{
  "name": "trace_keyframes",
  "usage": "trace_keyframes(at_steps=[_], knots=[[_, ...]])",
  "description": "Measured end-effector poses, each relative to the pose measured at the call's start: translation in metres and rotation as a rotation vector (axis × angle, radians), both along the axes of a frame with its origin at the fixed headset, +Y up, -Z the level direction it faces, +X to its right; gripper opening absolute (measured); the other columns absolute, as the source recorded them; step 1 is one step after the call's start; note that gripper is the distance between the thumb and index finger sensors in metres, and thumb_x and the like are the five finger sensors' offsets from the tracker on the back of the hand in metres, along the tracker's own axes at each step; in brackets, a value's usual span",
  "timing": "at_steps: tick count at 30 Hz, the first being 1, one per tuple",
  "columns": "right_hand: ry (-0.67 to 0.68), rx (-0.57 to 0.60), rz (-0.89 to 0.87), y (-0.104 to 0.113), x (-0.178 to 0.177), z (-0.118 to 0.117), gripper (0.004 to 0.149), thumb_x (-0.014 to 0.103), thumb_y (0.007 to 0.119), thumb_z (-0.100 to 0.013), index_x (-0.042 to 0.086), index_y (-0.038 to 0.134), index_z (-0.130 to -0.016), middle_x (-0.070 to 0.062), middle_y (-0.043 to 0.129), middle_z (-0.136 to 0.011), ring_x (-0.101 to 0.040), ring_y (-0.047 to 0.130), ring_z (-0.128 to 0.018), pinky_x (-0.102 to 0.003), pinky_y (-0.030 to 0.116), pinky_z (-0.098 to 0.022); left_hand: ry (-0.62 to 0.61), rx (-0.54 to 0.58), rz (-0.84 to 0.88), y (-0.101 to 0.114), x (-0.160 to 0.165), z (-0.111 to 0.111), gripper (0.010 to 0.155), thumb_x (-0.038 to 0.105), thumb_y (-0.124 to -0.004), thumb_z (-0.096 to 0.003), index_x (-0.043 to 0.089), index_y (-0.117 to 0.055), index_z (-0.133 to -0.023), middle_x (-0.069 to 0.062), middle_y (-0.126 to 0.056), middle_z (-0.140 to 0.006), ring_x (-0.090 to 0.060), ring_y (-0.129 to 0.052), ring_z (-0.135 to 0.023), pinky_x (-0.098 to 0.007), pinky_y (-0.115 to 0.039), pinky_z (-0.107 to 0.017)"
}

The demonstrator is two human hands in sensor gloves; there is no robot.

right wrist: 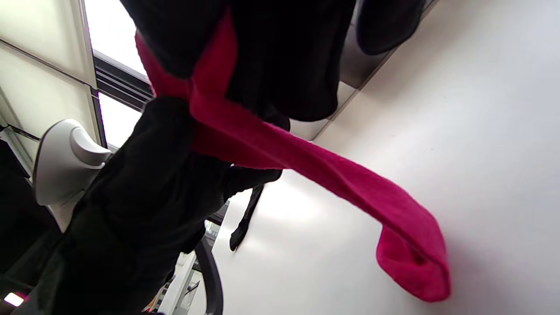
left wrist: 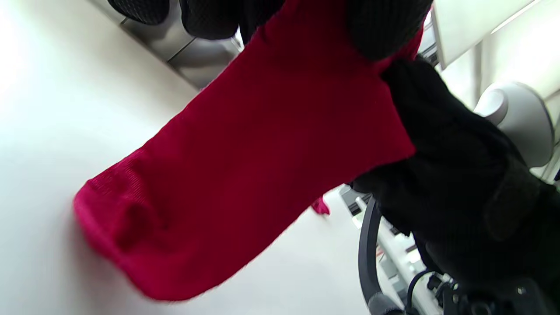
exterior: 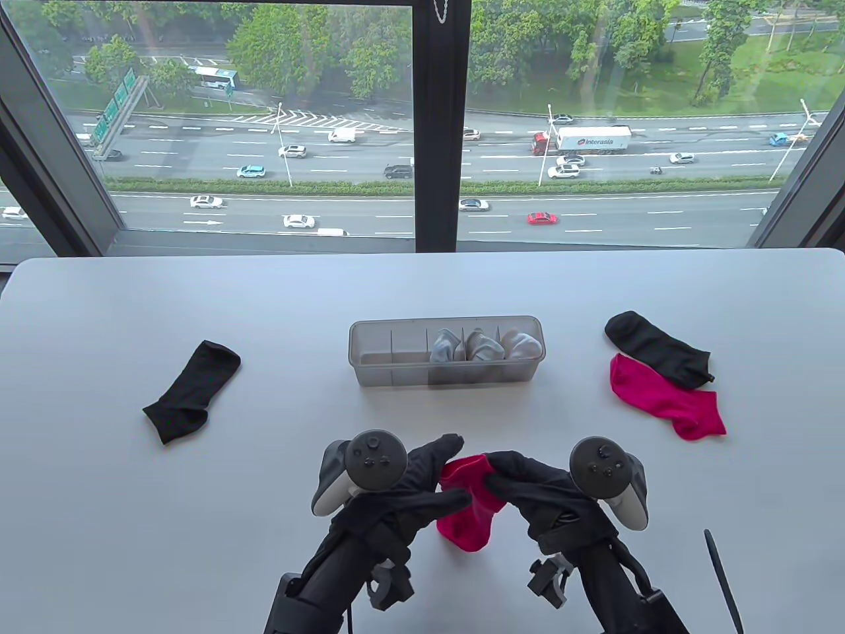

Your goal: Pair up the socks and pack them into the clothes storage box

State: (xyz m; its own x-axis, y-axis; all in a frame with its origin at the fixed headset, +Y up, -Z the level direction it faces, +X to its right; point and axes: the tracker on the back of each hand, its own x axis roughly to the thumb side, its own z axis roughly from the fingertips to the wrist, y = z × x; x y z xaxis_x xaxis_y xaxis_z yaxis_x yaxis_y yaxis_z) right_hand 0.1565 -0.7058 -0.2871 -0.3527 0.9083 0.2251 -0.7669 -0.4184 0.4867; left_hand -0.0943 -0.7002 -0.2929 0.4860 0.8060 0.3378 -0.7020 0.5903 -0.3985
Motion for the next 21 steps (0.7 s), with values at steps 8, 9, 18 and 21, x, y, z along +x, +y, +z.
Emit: trace_keyframes(at_steps=[8,9,18,21], knots=[[-0.160,-0.143,0.155,-0.020,0.015,-0.010,0.040,0.031,0.072,-0.060,0.018,0.073,-0.097,-0.003,0.097,-0.074,-0.027,0.094,-0.075,-0.060,0.062,-0.072,0.043,-0.124,-0.141,-0.012,0.014,-0.008,0.040,0.030,-0.069,-0.0611,0.009,-0.076,-0.094,-0.006,-0.102,-0.062,-0.031,-0.105,-0.060,-0.052,-0.084,-0.050],[-0.187,-0.154,0.240,-0.033,0.013,-0.014,0.040,0.030,0.071,-0.061,0.018,0.071,-0.099,-0.004,0.095,-0.080,-0.029,0.091,-0.081,-0.060,0.060,-0.073,0.058,-0.088,-0.254,-0.021,0.017,-0.010,0.046,0.030,-0.067,-0.0615,0.009,-0.069,-0.102,-0.011,-0.097,-0.078,-0.038,-0.098,-0.075,-0.057,-0.079,-0.058],[-0.068,0.167,0.615,-0.021,-0.018,0.007,0.069,0.050,0.056,-0.061,0.018,0.031,-0.117,-0.026,0.022,-0.124,-0.054,0.018,-0.107,-0.074,0.033,-0.072,0.165,-0.008,-0.819,-0.028,-0.017,-0.016,0.075,0.053,-0.046,-0.0612,0.025,-0.003,-0.115,-0.008,0.015,-0.117,-0.037,0.022,-0.104,-0.068,0.003,-0.072],[0.084,0.050,0.845,-0.039,-0.041,0.010,0.069,0.052,0.050,-0.061,0.017,0.037,-0.118,-0.029,0.039,-0.124,-0.054,0.030,-0.110,-0.073,0.037,-0.073,0.167,-0.070,-0.901,-0.037,-0.031,-0.017,0.075,0.054,-0.043,-0.0612,0.024,0.003,-0.113,-0.008,0.020,-0.115,-0.036,0.026,-0.101,-0.067,0.006,-0.070]])
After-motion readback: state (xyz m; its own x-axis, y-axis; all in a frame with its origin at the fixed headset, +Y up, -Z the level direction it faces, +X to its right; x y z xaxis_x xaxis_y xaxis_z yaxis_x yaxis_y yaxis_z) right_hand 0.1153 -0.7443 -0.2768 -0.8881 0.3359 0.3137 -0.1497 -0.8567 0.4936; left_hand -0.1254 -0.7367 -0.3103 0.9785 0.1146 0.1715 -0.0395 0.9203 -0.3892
